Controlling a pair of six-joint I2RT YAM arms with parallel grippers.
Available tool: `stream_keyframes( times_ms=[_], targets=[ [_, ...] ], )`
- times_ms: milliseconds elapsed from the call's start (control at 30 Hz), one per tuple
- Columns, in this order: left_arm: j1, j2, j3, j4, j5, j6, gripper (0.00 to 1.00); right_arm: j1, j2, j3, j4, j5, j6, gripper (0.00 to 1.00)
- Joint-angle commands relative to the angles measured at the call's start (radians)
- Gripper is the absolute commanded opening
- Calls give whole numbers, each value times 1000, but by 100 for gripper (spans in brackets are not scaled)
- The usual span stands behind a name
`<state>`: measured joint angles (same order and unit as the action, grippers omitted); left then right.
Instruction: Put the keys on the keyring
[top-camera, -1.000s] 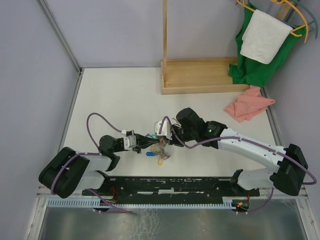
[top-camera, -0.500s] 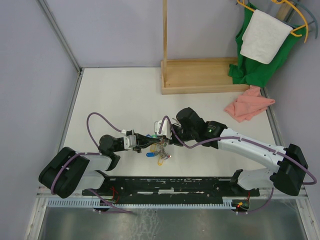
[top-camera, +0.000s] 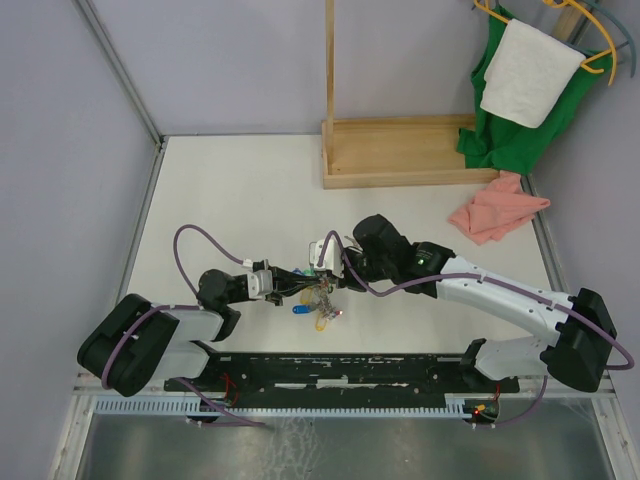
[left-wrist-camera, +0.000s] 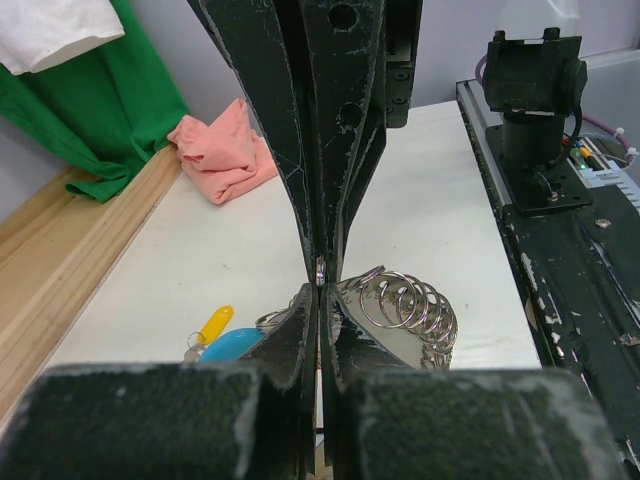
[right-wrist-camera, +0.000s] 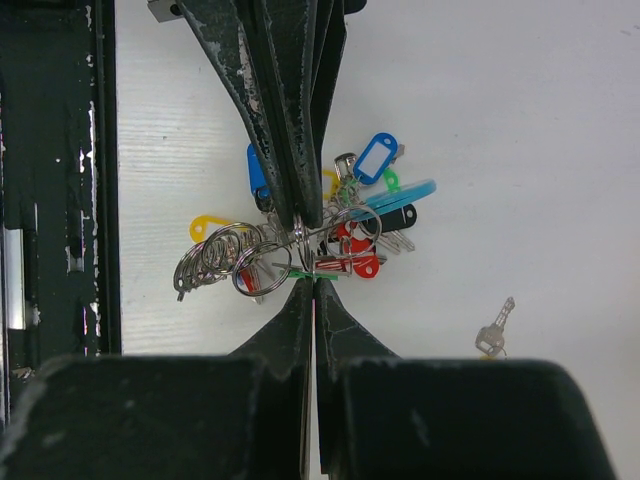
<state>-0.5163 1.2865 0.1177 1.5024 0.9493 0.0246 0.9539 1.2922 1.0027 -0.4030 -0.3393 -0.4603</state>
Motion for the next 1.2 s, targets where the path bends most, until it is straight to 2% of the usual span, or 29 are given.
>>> stream_keyframes(
  times_ms=[0,733,1167],
  targets=[
    [2,-12,34,98,9,47,3,5,-34,30,45,-21,12,1],
    [2,-29,33,78,1,61,3,5,-4,49,-4,-4,12,1],
    [2,-26,34,73,5,60,3,4,-23,42,30,-19,20,1]
  ],
)
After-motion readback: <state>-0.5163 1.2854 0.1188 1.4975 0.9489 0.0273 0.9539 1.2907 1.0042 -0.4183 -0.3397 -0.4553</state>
